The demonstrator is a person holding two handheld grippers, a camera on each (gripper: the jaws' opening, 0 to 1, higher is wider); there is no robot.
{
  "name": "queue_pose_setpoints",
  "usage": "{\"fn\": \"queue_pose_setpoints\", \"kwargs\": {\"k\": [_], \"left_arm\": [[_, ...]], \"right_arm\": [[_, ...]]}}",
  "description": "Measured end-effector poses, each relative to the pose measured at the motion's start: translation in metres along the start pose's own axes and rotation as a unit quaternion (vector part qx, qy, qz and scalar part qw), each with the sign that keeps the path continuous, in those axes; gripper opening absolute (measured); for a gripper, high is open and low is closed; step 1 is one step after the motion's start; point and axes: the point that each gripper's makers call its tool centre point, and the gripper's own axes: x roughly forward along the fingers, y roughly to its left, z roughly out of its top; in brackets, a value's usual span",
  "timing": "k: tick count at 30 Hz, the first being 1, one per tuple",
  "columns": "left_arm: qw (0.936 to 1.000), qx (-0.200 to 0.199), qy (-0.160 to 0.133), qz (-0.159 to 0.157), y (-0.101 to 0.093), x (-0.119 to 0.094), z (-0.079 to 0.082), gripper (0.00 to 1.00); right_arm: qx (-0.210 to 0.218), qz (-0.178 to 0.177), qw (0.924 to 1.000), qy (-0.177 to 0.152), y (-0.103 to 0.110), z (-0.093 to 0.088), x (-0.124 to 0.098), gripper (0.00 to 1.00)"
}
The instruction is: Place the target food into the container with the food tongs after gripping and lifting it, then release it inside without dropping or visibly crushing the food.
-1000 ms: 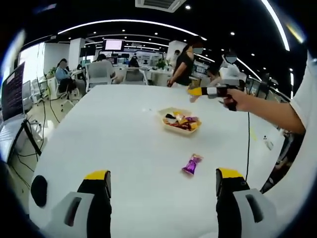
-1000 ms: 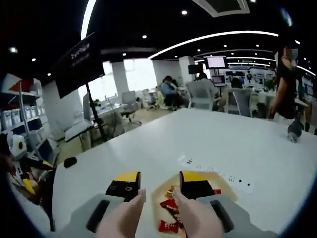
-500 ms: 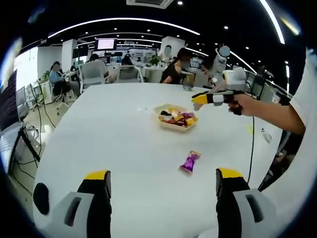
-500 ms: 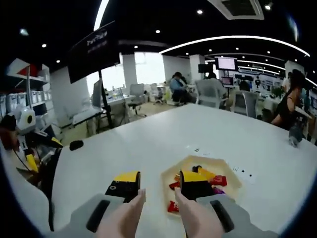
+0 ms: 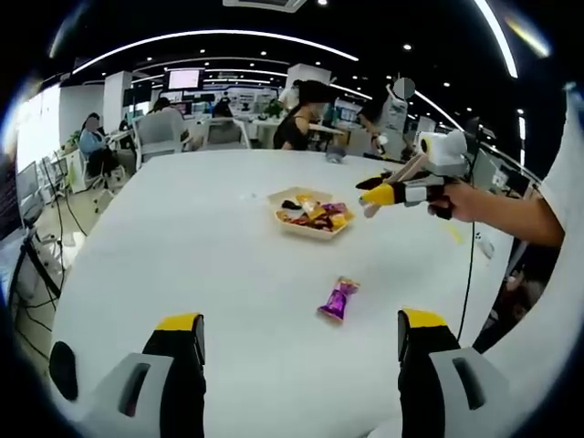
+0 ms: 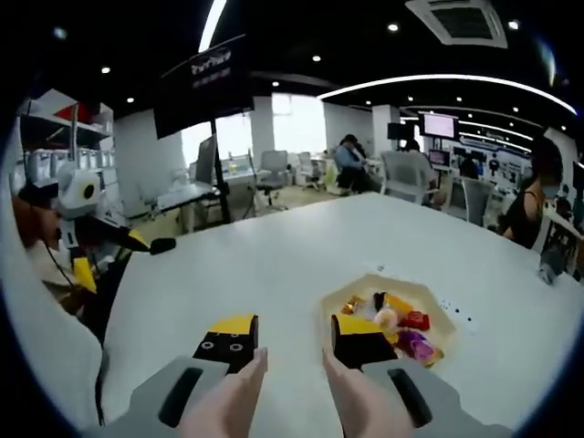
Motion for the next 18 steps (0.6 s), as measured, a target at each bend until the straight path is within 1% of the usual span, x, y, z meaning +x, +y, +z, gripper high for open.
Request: {"fn": "queue_pose_setpoints", "kwargs": {"k": [3, 4, 5, 6, 8, 11, 12, 15, 16, 18], "left_arm": [[1.0, 0.001, 0.001, -0.006, -0.005, -0.001, 0.0, 0.87], [1.0, 0.001, 0.003, -0.008, -0.006, -0.001, -0.001, 0.87], [1.0, 0.001, 0.006, -0.008, -0.006, -0.001, -0.003, 0.87], [0.9999, 0.0, 0.01, -0.007, -0.005, -0.002, -0.004, 0.87], [0.9999, 0.001, 0.009, -0.006, -0.006, -0.003, -0.005, 0.87], [0.9999, -0.005, 0.01, -0.004, -0.005, -0.004, -0.009, 0.87], [0.9998, -0.014, 0.01, -0.005, -0.005, -0.004, -0.01, 0.87], [0.9999, -0.012, 0.009, -0.008, -0.009, -0.005, -0.01, 0.87], [0.9999, -0.007, 0.011, -0.009, -0.009, -0.006, -0.01, 0.87], [0.9998, -0.006, 0.016, -0.008, -0.009, -0.007, -0.012, 0.87]], "right_arm": [[0.0, 0.012, 0.9999, -0.001, 0.01, -0.003, -0.002, 0.31], [-0.012, 0.024, 0.9996, -0.005, 0.017, -0.003, -0.003, 0.31], [-0.016, 0.027, 0.9994, -0.014, 0.021, -0.003, -0.003, 0.31], [-0.011, 0.028, 0.9994, -0.015, 0.023, -0.003, -0.003, 0.31], [-0.007, 0.039, 0.999, -0.018, 0.03, -0.004, -0.002, 0.31], [-0.013, 0.046, 0.9988, -0.009, 0.037, -0.01, 0.001, 0.31], [-0.016, 0.05, 0.9986, -0.003, 0.041, -0.013, 0.002, 0.31], [-0.023, 0.065, 0.9976, -0.006, 0.051, -0.013, 0.001, 0.3], [-0.02, 0.071, 0.9972, -0.016, 0.055, -0.009, 0.001, 0.28], [-0.014, 0.074, 0.9967, -0.031, 0.057, -0.003, 0.001, 0.28]]}}
